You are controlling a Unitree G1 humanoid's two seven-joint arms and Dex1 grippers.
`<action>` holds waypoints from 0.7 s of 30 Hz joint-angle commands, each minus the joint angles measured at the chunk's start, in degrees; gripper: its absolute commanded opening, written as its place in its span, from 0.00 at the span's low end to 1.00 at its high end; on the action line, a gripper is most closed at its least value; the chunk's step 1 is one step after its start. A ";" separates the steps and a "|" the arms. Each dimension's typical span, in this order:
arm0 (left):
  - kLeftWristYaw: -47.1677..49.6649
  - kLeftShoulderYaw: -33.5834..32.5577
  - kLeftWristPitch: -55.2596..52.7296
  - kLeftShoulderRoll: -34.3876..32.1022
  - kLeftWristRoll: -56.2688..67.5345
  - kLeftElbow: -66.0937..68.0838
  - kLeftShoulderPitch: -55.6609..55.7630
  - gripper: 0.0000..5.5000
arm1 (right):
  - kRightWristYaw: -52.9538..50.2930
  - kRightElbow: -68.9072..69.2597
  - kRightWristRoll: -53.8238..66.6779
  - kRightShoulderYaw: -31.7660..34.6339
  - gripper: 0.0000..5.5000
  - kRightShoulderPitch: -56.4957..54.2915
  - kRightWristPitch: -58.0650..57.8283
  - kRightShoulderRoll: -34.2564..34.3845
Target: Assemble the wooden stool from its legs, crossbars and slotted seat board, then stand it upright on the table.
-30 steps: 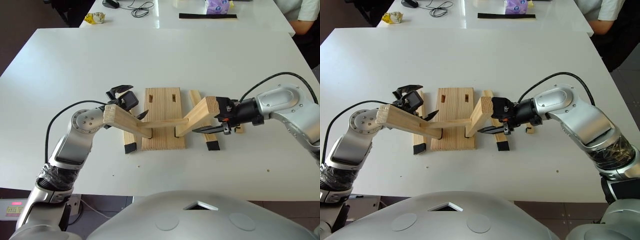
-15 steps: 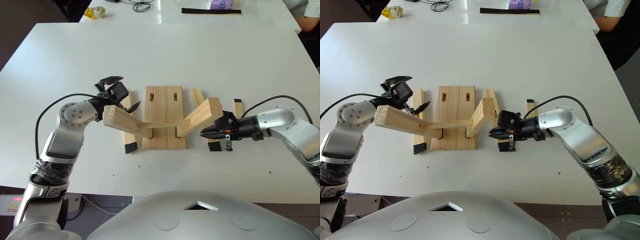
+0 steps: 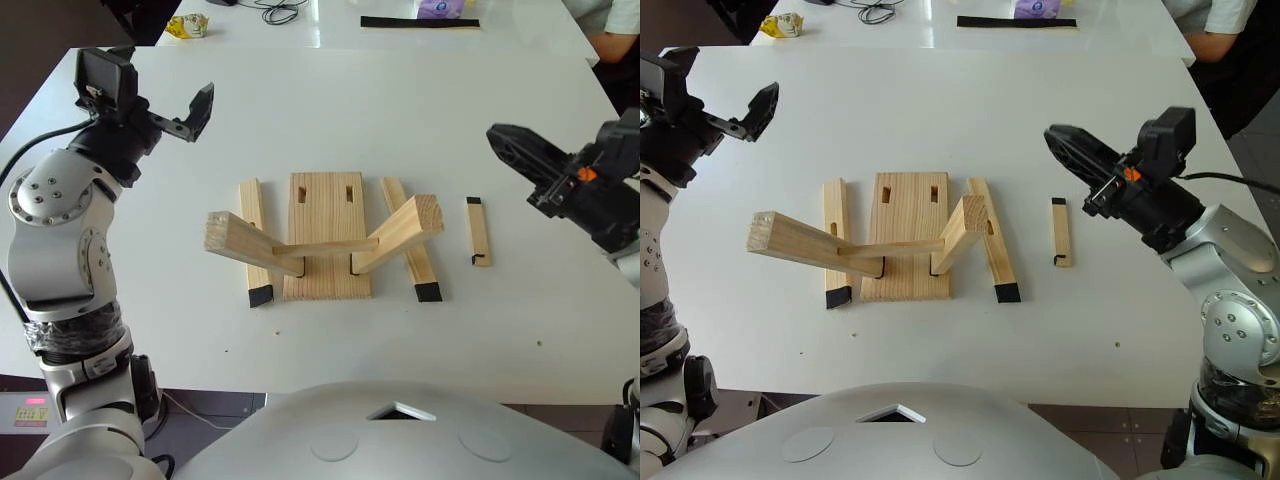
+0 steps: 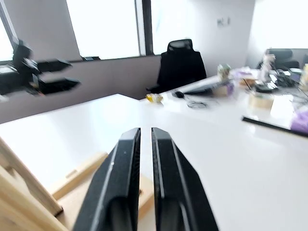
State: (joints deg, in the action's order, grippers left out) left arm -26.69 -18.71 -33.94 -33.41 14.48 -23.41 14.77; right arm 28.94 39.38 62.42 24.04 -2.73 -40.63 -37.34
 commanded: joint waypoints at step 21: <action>-1.06 11.29 5.46 -0.88 -5.41 5.32 0.99 0.98 | -13.04 5.40 15.51 -23.89 0.08 -8.86 4.37 3.10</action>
State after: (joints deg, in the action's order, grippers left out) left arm -27.30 -8.41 -28.19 -33.58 9.55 -18.11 14.85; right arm 13.33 45.29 84.23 4.35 -15.66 -34.54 -34.01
